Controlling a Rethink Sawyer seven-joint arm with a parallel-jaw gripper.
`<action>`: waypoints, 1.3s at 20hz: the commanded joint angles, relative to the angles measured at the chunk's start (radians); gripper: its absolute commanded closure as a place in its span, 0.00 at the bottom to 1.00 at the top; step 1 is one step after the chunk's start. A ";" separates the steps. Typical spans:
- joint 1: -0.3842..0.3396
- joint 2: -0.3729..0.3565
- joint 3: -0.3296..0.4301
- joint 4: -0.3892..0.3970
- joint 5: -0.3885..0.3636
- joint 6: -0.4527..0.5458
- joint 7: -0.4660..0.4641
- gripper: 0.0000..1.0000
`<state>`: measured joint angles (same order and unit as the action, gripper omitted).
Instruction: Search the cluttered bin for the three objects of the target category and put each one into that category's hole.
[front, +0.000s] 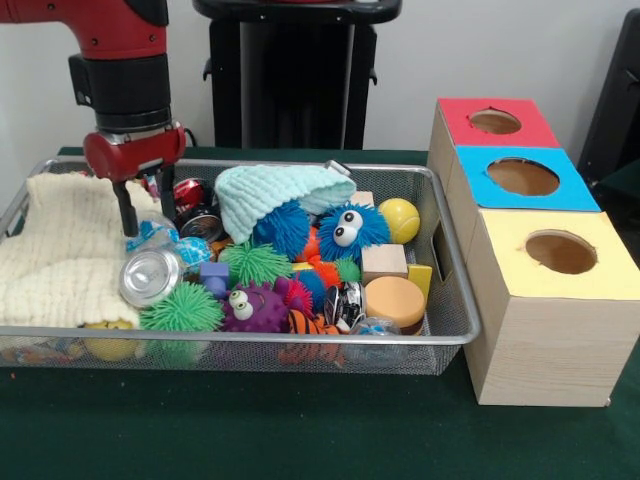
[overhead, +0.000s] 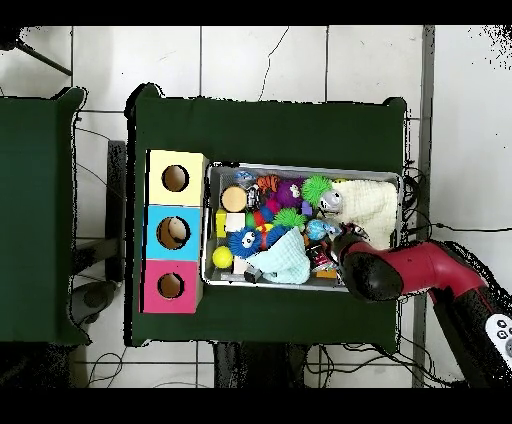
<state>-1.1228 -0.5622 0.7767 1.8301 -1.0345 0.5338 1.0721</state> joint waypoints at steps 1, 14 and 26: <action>0.038 0.035 -0.023 -0.020 -0.090 0.037 -0.219 0.00; 0.052 0.014 -0.031 -0.012 -0.086 0.039 -0.188 0.00; 0.018 0.015 -0.007 0.006 -0.067 0.035 -0.223 0.00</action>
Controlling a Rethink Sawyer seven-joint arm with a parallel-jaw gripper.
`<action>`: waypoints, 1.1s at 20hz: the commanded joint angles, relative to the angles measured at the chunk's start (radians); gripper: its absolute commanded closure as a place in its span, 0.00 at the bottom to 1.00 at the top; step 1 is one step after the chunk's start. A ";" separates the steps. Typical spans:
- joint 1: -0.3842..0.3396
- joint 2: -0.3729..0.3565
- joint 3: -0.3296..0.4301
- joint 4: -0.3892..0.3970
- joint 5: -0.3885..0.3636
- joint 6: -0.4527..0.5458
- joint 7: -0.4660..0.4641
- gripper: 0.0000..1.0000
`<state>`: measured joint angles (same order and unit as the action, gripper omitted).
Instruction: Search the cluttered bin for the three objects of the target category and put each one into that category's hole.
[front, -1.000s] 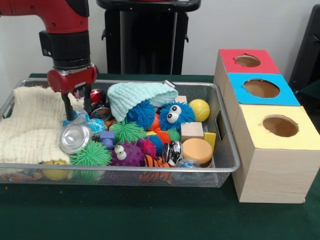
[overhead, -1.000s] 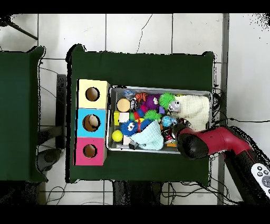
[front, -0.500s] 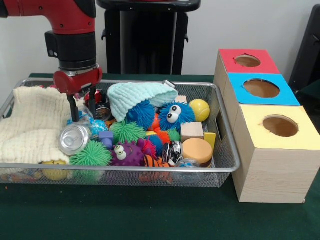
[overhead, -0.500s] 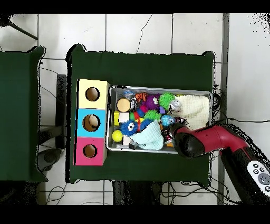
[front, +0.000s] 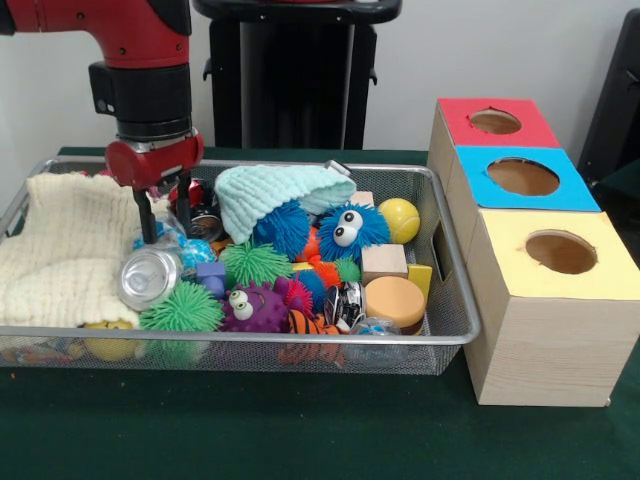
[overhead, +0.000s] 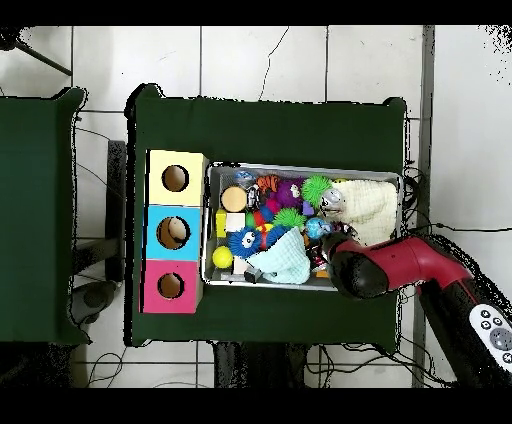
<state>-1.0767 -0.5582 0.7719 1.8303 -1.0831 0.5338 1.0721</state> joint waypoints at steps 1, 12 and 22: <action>-0.032 0.014 0.001 0.007 -0.018 0.031 -0.224 0.00; -0.096 0.030 0.049 0.024 0.027 0.038 -0.257 0.00; -0.102 0.031 0.052 0.029 0.029 0.057 -0.272 0.00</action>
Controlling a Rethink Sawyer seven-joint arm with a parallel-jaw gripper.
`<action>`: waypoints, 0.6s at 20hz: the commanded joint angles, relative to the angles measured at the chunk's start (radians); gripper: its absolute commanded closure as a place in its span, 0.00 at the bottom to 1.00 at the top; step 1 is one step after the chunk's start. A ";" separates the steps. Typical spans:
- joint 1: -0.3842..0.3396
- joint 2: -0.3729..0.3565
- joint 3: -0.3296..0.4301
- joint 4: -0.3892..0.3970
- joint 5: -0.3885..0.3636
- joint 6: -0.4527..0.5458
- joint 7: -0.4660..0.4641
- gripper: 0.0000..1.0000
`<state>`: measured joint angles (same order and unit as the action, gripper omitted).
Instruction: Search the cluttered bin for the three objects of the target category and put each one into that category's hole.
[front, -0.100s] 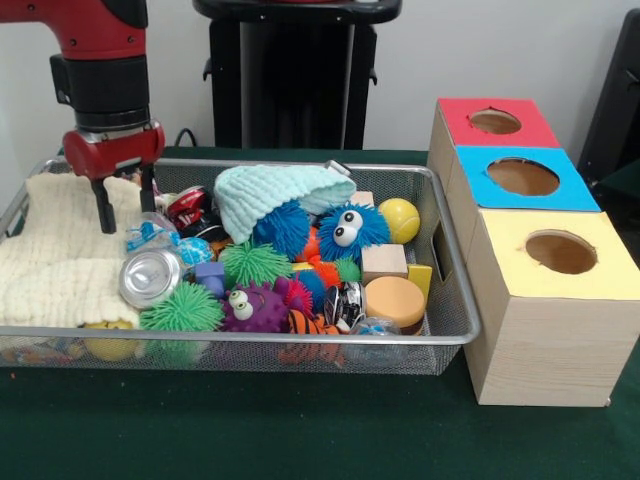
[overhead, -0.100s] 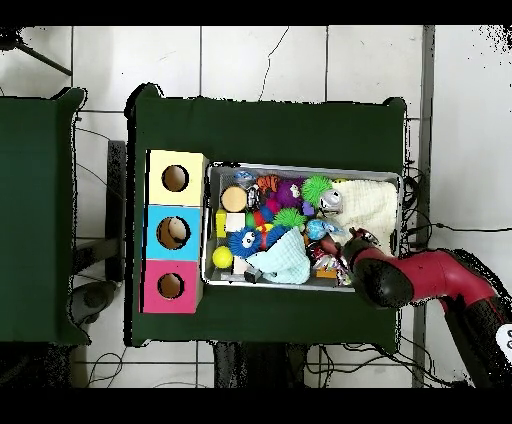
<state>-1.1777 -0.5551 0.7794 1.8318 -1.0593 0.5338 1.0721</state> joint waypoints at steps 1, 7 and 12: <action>0.000 0.029 0.044 0.027 0.005 0.060 -0.275 0.00; -0.003 0.032 0.050 0.027 0.016 0.072 -0.288 0.00; 0.001 0.031 0.049 0.027 0.013 0.065 -0.278 0.00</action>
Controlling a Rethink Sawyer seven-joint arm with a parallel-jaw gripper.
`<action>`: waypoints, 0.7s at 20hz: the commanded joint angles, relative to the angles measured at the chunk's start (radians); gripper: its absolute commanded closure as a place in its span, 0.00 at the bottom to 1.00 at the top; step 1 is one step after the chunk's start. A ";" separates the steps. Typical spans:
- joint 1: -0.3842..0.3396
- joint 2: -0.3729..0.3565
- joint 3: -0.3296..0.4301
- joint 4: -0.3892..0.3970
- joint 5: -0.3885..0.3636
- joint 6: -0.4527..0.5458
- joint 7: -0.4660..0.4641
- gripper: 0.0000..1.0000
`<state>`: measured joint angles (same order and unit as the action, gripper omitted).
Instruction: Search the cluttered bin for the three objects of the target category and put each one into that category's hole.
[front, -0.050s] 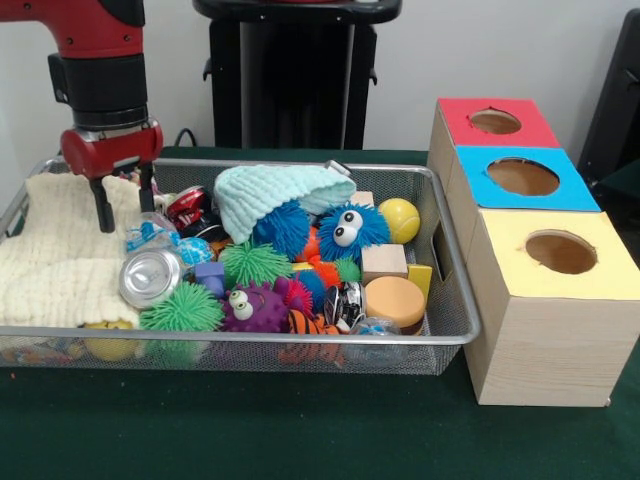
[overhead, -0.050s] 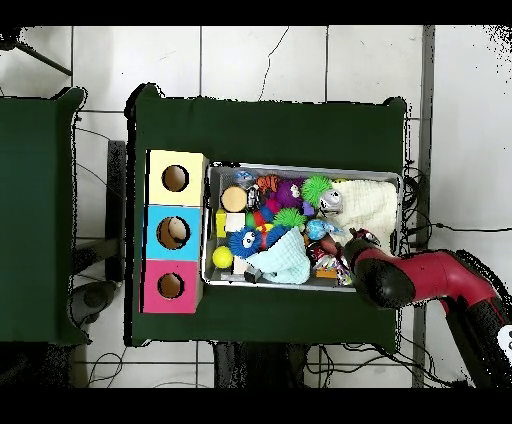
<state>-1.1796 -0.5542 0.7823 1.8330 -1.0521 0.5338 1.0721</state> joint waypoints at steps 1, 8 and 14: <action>0.004 0.030 0.045 0.026 0.006 0.066 -0.277 0.00; 0.036 -0.007 0.022 0.037 0.004 0.070 -0.212 0.00; 0.050 -0.026 0.014 0.048 0.010 0.076 -0.193 0.00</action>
<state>-1.1615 -0.5637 0.7826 1.8381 -1.0507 0.5338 1.0721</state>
